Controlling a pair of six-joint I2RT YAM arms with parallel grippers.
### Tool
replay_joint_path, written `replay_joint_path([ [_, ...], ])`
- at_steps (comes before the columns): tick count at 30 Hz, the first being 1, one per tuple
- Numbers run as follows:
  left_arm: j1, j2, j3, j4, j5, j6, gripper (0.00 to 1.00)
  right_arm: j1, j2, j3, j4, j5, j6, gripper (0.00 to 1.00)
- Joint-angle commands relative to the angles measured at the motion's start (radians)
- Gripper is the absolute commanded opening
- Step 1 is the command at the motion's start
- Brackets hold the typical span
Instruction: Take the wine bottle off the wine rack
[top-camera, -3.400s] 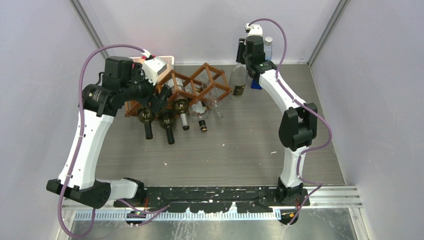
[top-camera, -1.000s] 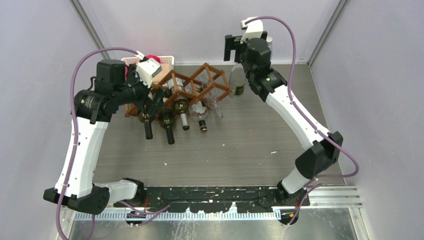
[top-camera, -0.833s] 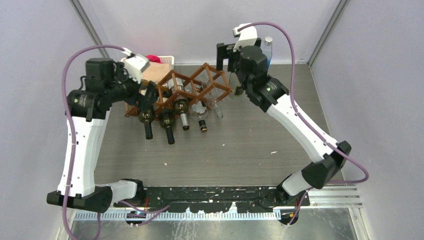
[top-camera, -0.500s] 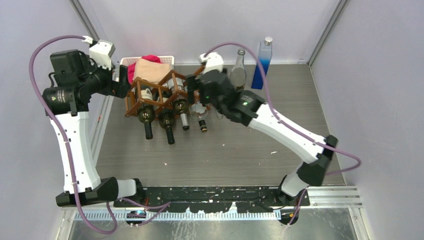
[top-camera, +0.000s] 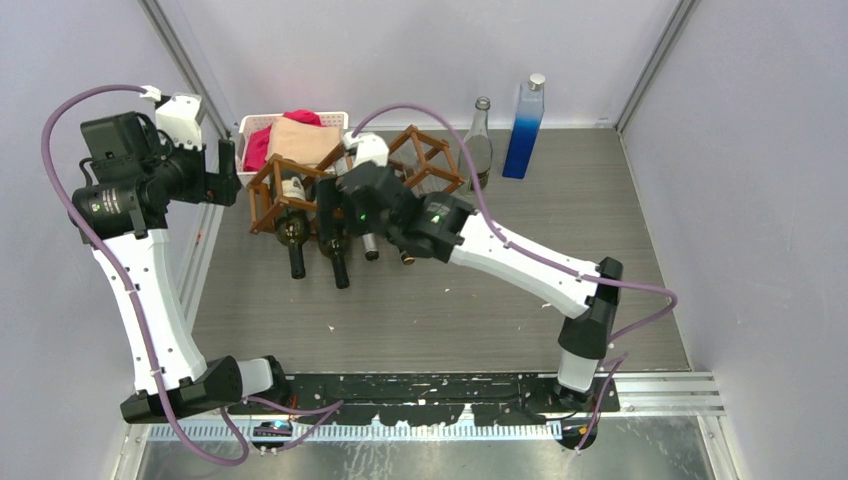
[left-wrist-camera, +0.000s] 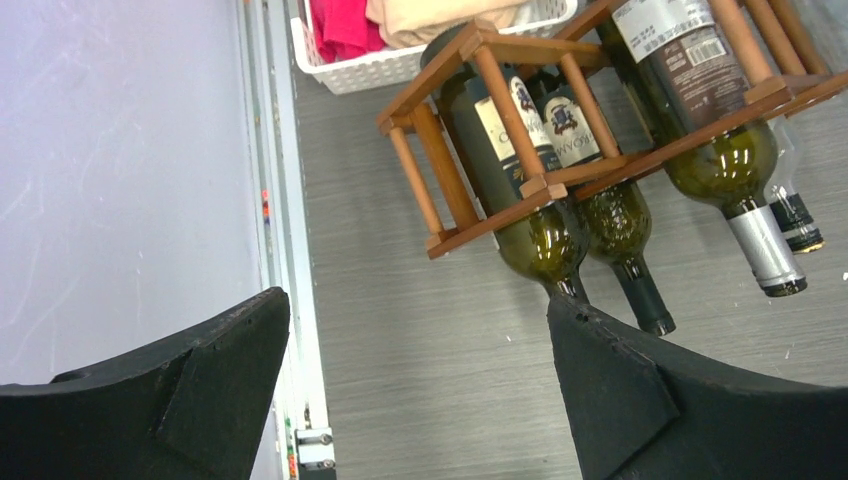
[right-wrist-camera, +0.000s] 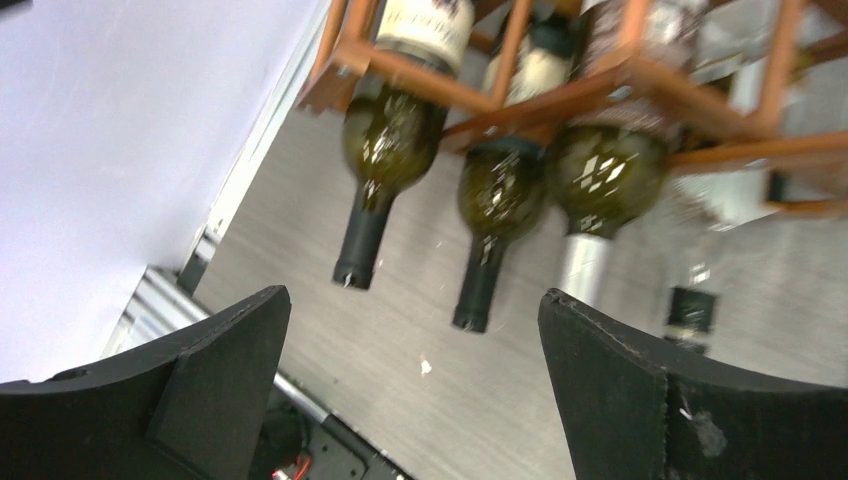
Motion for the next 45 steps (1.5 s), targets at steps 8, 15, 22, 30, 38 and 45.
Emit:
replay_joint_path([
  [8, 0.038, -0.074, -0.117, 0.043, 0.062, 0.03, 1.0, 0.036, 0.155, 0.053, 0.031, -0.043, 0.14, 0.97],
  [15, 0.038, -0.071, -0.132, 0.052, 0.121, 0.027, 1.0, 0.037, 0.286, 0.136, 0.049, -0.073, 0.198, 0.91],
  [22, 0.039, -0.08, -0.161, 0.069, 0.177, 0.032, 1.0, 0.036, 0.377, 0.166, 0.126, -0.137, 0.231, 0.89],
  [30, 0.037, -0.082, -0.17, 0.059, 0.197, 0.061, 1.0, 0.028, 0.46, 0.248, 0.138, -0.114, 0.227, 0.8],
  [38, 0.038, -0.085, -0.162, 0.049, 0.221, 0.066, 0.99, 0.013, 0.527, 0.29, 0.163, -0.137, 0.255, 0.68],
  [45, 0.038, -0.081, -0.162, 0.041, 0.21, 0.085, 0.99, 0.009, 0.527, 0.275, 0.179, -0.135, 0.274, 0.39],
])
